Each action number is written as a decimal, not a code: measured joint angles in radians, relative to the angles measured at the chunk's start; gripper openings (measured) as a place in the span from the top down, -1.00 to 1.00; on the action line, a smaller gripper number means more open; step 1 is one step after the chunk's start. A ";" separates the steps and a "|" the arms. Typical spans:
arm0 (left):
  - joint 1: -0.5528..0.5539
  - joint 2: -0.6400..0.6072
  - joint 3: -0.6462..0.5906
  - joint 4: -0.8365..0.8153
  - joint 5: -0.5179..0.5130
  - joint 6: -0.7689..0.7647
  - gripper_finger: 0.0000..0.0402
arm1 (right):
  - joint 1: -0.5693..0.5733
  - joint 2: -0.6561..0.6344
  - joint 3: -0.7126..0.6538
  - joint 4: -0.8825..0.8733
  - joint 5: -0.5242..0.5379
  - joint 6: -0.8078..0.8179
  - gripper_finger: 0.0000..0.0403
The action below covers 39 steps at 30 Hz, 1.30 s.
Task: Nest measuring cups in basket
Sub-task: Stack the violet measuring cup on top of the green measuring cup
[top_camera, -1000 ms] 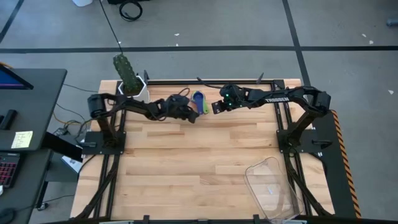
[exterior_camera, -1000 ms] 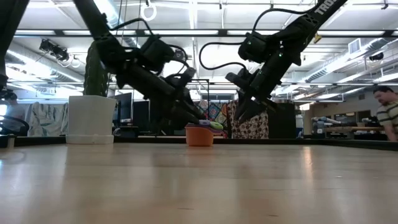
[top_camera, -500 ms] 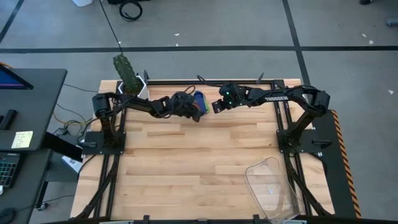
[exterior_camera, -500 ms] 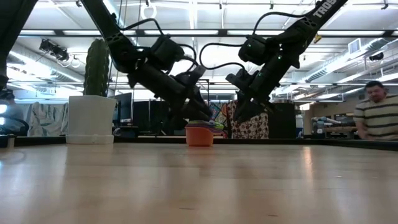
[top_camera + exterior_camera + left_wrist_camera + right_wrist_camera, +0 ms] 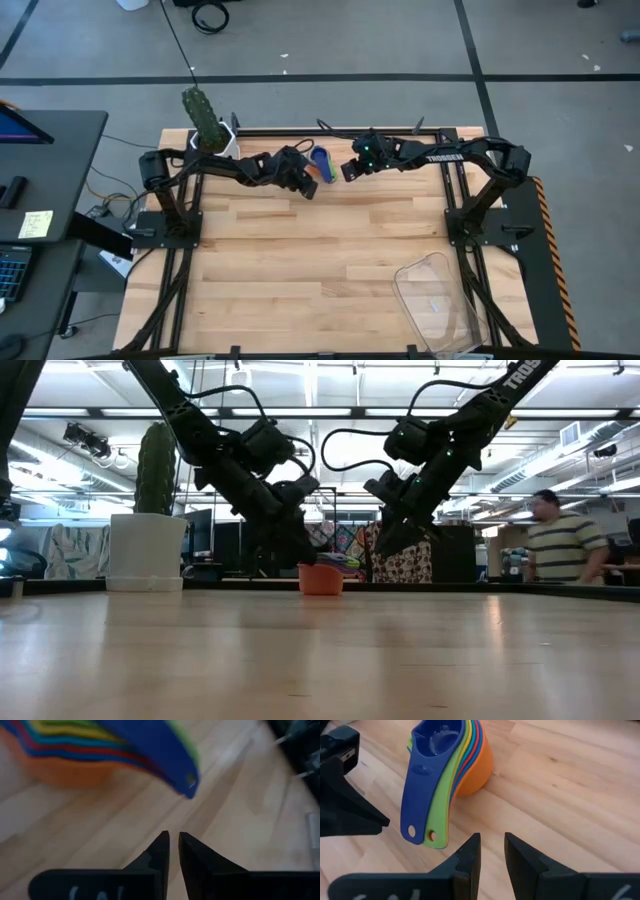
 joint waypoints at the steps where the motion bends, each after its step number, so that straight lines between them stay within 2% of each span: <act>1: 0.000 0.000 0.000 -0.015 -0.005 0.000 0.79 | -0.002 0.000 0.000 0.004 -0.001 -0.010 0.55; 13: 0.006 0.001 0.000 0.006 -0.057 0.056 0.94 | -0.008 0.086 0.000 0.088 -0.084 -0.038 0.63; 25: 0.028 0.001 0.000 0.025 -0.061 0.098 0.95 | -0.026 0.154 0.005 0.146 -0.182 -0.046 0.63; 35: 0.035 0.015 -0.001 0.051 -0.057 0.109 0.96 | -0.026 0.168 0.060 0.156 -0.200 -0.104 0.63; 39: 0.035 0.056 -0.001 0.125 -0.029 0.104 0.96 | -0.026 0.168 0.080 0.154 -0.196 -0.118 0.63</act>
